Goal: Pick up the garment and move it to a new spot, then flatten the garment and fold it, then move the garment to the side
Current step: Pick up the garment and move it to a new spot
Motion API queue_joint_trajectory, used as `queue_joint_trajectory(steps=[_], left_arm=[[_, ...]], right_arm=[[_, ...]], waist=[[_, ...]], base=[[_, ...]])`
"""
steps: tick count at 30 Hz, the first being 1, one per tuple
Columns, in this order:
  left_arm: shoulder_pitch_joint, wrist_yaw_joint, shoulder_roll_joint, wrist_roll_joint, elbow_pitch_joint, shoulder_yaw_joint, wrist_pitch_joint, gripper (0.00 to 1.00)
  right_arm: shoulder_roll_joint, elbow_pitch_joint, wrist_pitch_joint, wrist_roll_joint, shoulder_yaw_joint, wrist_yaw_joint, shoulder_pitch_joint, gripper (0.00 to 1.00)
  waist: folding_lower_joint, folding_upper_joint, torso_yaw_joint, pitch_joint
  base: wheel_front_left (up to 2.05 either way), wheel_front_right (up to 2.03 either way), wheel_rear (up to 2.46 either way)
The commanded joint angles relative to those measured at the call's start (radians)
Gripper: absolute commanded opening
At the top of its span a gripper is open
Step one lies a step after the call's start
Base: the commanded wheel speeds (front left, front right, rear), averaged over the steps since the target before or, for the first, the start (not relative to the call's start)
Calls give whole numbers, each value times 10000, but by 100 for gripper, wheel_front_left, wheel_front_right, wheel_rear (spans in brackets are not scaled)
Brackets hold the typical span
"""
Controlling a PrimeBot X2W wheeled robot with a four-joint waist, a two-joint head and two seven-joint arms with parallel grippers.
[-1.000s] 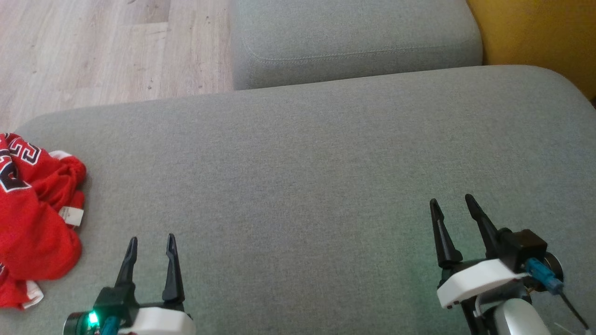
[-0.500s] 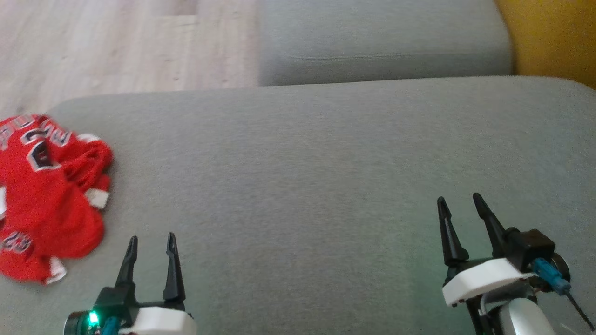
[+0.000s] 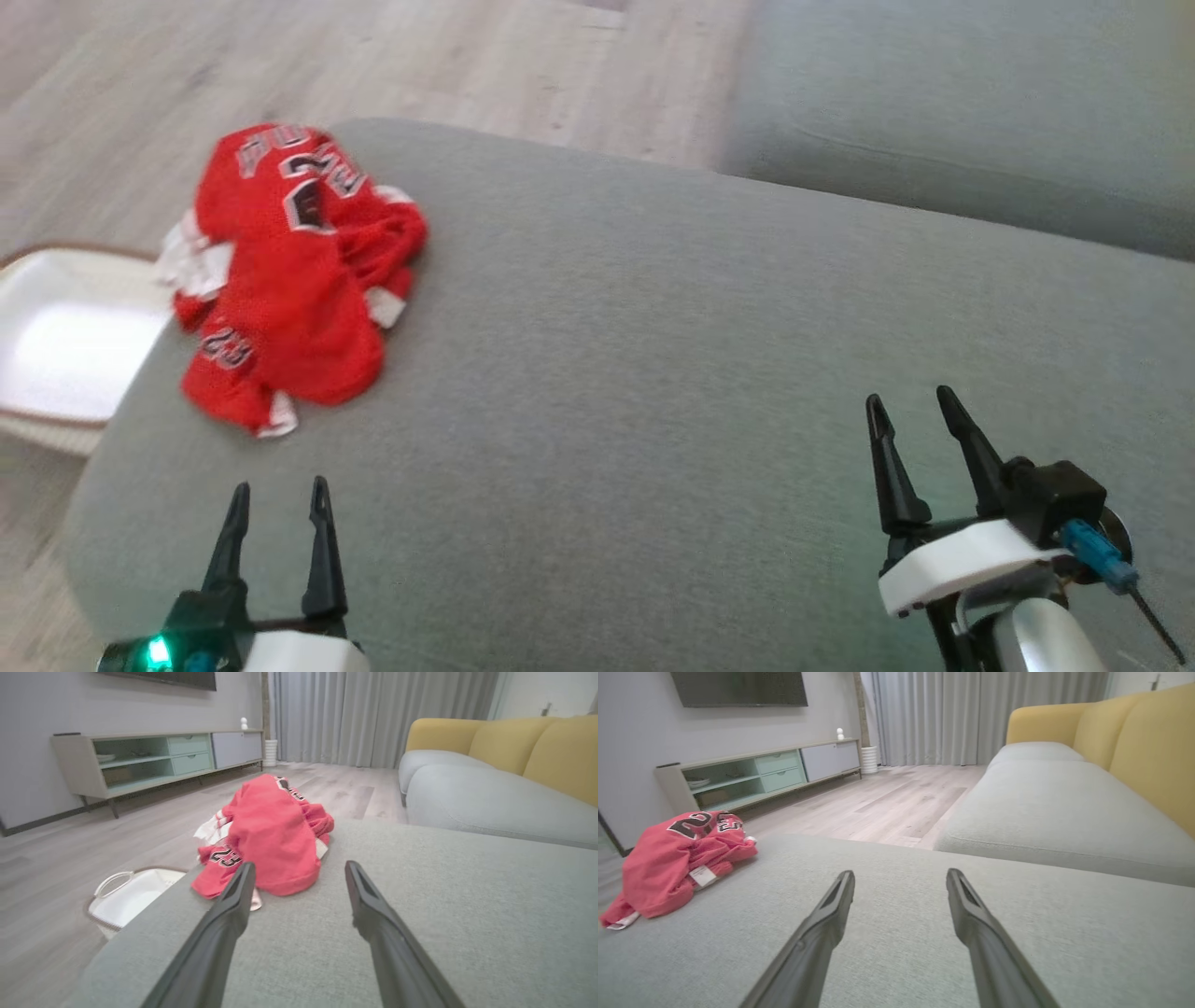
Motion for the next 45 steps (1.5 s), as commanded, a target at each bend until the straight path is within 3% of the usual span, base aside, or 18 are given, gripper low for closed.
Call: queue_joint_trajectory(steps=[1,9,14,20,29,36,40,45], left_arm=[[-244,89,175,22,-425,378,47,100],[-51,157,207,-94,-777,339,302,100],[-655,-431,355,-720,-860,360,1039,100],[-2772,-832,799,-1803,-1401,946,2827,100],[-5593,-824,2431,-3146,-263,2458,5310,100],[-6495,-1090,3561,-4413,971,3486,6837,100],[-6748,-980,3761,-5122,1555,4053,7406,100],[-6826,-430,4043,-5349,2558,4152,8501,100]], right_arm=[[-77,-310,-126,71,240,77,-346,100],[-77,-269,-144,59,347,77,-397,100],[-77,-401,-76,-41,237,77,-400,100],[-77,-843,73,-214,182,77,-596,100],[-77,-1626,424,-541,546,77,-1308,100],[-77,-2344,675,-941,478,77,-1889,100],[-77,-2680,726,-1057,357,77,-2082,100],[-77,-2807,648,-1069,318,77,-2223,100]], waist=[[0,0,602,23],[0,0,742,70],[0,0,599,308],[0,0,208,1079],[0,0,-1147,2982],[0,0,-2362,4757],[0,0,-2770,5469],[0,0,-2944,5714]], base=[[0,0,0],[0,0,0],[0,0,0],[0,0,0],[0,0,0],[0,0,0],[0,0,0],[0,0,0]])
